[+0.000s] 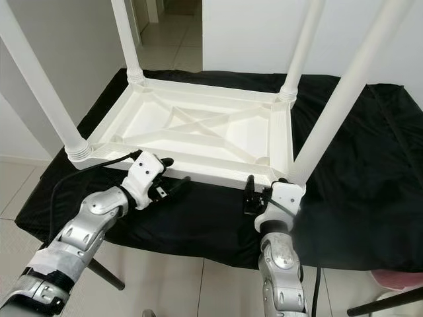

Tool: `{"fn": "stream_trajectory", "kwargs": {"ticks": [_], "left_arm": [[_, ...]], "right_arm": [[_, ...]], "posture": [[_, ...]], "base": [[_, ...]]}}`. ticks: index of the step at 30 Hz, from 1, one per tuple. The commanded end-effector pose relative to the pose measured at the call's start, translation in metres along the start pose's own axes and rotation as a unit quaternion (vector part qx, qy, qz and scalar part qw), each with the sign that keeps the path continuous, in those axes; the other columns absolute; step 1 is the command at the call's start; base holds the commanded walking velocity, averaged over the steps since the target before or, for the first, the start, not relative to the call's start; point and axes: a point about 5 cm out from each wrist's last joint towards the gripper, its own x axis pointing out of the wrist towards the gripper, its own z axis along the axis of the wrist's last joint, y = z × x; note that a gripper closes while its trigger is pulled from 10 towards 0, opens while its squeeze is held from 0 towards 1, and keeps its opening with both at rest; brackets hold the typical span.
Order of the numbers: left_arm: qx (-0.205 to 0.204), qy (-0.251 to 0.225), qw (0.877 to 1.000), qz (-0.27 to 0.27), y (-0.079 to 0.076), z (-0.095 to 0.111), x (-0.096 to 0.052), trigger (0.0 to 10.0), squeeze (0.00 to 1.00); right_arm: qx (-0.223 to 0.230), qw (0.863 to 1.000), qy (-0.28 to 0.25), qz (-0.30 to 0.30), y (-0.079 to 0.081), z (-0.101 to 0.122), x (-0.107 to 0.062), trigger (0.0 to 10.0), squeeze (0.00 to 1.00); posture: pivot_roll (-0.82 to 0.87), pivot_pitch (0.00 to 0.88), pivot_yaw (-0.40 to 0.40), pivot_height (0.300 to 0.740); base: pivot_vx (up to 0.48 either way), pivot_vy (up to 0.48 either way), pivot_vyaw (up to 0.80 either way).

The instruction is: Building children table

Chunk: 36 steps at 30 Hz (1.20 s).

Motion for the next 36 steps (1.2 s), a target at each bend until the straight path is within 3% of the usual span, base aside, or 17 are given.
{"fn": "stream_trajectory", "kwargs": {"ticks": [1, 9, 18, 22, 30, 36], "left_arm": [[0.013, 0.011, 0.998, -0.057, -0.006, -0.003, 0.003, 10.0, 0.0], [0.022, 0.042, 0.996, -0.081, -0.003, -0.015, 0.006, 10.0, 0.0], [0.019, 0.085, 0.995, -0.048, 0.015, -0.026, 0.016, 10.0, 0.0], [0.021, 0.099, 0.995, -0.025, 0.024, -0.026, 0.02, 10.0, 0.0], [0.023, 0.113, 0.993, -0.027, 0.027, -0.028, 0.022, 10.0, 0.0], [0.001, 0.159, 0.985, -0.072, 0.028, -0.039, 0.02, 10.0, 0.0]], "right_arm": [[-0.001, 1.0, 0.013, 0.007, 0.004, -0.005, -0.003, 10.0, 0.0], [-0.001, 0.999, 0.005, 0.041, 0.012, -0.001, -0.008, 10.0, 0.0], [0.0, 0.996, 0.008, 0.088, 0.033, -0.001, -0.024, 10.0, 0.0], [0.003, 0.996, 0.004, 0.092, 0.034, 0.001, -0.024, 10.0, 0.0], [0.004, 0.995, 0.007, 0.097, 0.034, 0.002, -0.027, 10.0, 0.0], [0.004, 0.995, 0.014, 0.096, 0.032, 0.002, -0.034, 10.0, 0.0]], "posture": [[-0.04, 0.064, 0.047, 0.74], [-0.03, 0.099, 0.05, 0.74], [-0.04, 0.114, 0.059, 0.74], [-0.05, 0.121, 0.069, 0.74], [-0.06, 0.127, 0.078, 0.74], [-0.07, 0.142, 0.095, 0.74]], "base": [[0.0, 0.0, 0.0], [0.0, 0.0, 0.0], [0.0, 0.0, 0.0], [0.0, 0.0, 0.0], [0.0, 0.0, 0.0], [0.0, 0.0, 0.0]]}}
